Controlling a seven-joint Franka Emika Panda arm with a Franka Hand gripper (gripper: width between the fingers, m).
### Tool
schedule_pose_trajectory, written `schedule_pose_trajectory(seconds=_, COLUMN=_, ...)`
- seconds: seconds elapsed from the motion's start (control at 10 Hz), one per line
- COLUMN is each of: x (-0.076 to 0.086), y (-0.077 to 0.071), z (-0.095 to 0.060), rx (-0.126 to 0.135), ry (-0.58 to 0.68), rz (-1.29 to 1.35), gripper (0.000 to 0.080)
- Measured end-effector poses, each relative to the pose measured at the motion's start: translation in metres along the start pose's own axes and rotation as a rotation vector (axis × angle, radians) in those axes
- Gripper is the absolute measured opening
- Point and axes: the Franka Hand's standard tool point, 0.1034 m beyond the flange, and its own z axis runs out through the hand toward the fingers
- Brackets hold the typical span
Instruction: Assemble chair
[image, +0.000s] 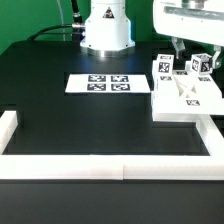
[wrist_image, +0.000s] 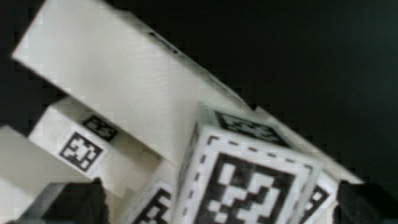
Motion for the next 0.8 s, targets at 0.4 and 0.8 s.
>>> schedule_pose_trajectory(seconds=0.4, x=-0.0047, y=-0.0021, z=0.0007, rx=-0.004, ry=0.002, rz=-0.275, gripper=0.0649)
schedule_pose_trajectory(seconds=0.8, x=-0.0058, y=-0.0027, z=0.0009, rx=-0.006, ry=0.004, rz=-0.525, gripper=0.0649)
